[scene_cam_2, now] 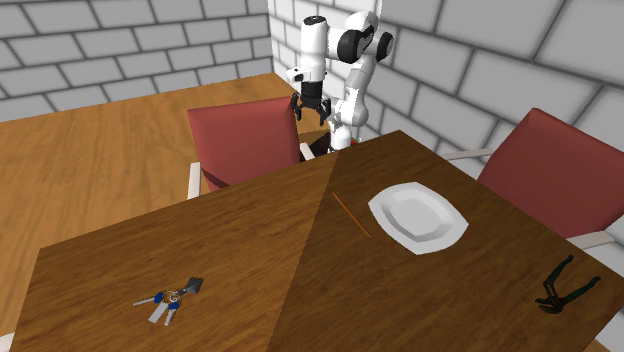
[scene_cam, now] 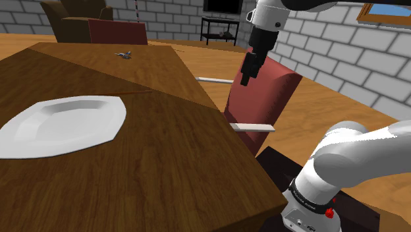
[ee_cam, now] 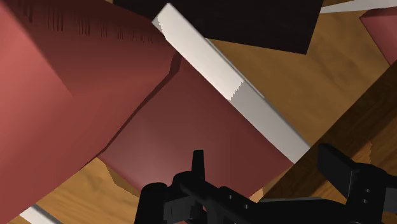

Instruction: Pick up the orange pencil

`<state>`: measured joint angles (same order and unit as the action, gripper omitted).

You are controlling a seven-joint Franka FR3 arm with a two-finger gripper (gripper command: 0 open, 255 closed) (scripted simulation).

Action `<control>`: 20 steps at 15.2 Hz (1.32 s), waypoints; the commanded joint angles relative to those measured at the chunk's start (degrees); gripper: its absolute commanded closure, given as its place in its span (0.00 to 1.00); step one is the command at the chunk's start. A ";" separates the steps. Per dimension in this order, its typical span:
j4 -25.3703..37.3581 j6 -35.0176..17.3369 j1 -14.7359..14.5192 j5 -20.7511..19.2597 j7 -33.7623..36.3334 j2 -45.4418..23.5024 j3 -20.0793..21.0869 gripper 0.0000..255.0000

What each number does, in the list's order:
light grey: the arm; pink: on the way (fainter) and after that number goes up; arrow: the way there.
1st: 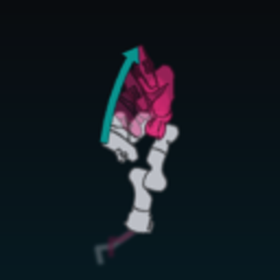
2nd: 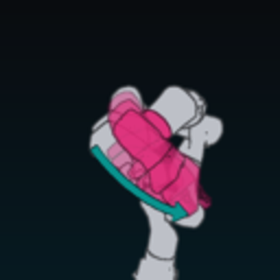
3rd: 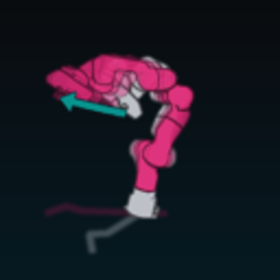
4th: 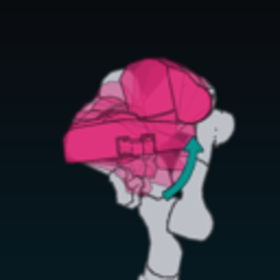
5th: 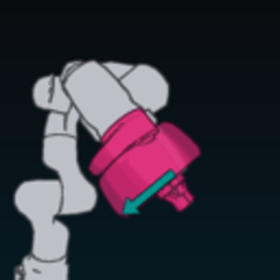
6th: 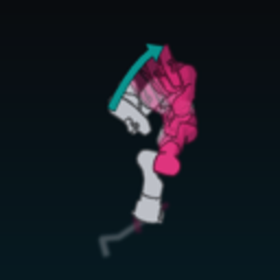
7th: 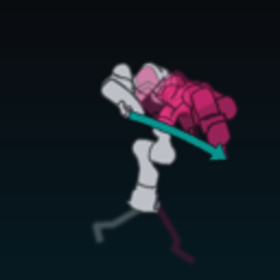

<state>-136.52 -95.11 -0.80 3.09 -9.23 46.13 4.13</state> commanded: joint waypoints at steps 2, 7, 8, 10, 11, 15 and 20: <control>1.33 -0.96 -0.52 -0.17 -0.74 -2.19 0.50 0.00; 8.64 -4.71 -2.80 -1.37 -4.16 -12.74 3.19 0.00; 10.22 -5.26 -3.20 -1.69 -4.78 -14.78 3.79 0.00; 13.47 -6.19 -3.97 -2.44 -5.96 -18.80 5.03 0.00; 15.15 -6.57 -4.34 -2.88 -6.50 -20.78 5.66 0.00; 22.16 -7.53 -5.80 -5.01 -8.46 -28.56 8.37 0.00; 31.62 -7.55 -7.82 -8.71 -10.40 -38.15 11.97 0.00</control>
<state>-107.03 -102.52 -8.20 -4.72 -19.23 10.28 15.34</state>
